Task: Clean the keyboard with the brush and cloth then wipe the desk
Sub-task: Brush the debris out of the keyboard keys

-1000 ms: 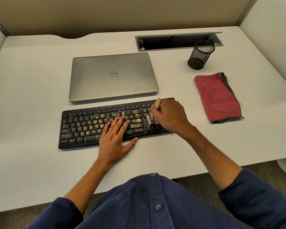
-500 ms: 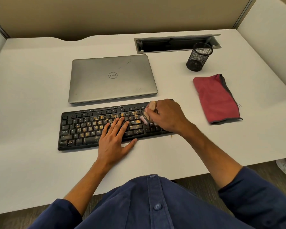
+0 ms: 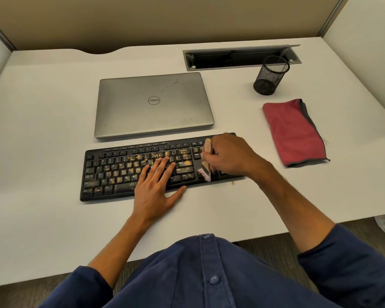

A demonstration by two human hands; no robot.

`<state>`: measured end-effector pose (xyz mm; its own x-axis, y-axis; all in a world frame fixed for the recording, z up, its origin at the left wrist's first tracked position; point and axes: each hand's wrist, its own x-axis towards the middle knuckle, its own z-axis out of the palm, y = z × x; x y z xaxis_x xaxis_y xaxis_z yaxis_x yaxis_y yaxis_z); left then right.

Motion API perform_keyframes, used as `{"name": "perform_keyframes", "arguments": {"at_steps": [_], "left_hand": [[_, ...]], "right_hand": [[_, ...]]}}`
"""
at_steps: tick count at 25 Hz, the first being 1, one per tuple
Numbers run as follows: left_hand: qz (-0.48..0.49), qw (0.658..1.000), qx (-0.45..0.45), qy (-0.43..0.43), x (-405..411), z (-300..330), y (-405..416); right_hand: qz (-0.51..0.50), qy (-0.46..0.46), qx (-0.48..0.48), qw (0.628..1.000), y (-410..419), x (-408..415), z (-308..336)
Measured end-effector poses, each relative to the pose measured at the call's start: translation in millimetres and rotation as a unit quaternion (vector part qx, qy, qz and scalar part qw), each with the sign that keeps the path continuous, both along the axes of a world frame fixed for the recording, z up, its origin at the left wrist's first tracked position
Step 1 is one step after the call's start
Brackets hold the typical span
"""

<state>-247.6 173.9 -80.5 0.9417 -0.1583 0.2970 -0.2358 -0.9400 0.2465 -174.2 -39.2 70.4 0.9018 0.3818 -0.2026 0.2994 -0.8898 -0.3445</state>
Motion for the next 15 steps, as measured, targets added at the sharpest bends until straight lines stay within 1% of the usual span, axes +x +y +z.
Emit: {"name": "perform_keyframes", "arguments": {"at_steps": [3,7,11,15], "left_hand": [[-0.003,1.000,0.000,0.007,0,0,1],[-0.001,1.000,0.003,0.007,0,-1,1],[-0.002,1.000,0.003,0.000,1,-2,1],[0.000,1.000,0.006,0.004,0,-1,1]], "right_hand": [[-0.031,-0.044,0.020,0.998,0,0,0],[-0.019,0.020,0.001,1.000,-1,-4,0],[-0.061,-0.047,0.033,0.996,-3,-3,-3],[-0.064,0.031,0.026,0.997,-15,-4,-6]]}}
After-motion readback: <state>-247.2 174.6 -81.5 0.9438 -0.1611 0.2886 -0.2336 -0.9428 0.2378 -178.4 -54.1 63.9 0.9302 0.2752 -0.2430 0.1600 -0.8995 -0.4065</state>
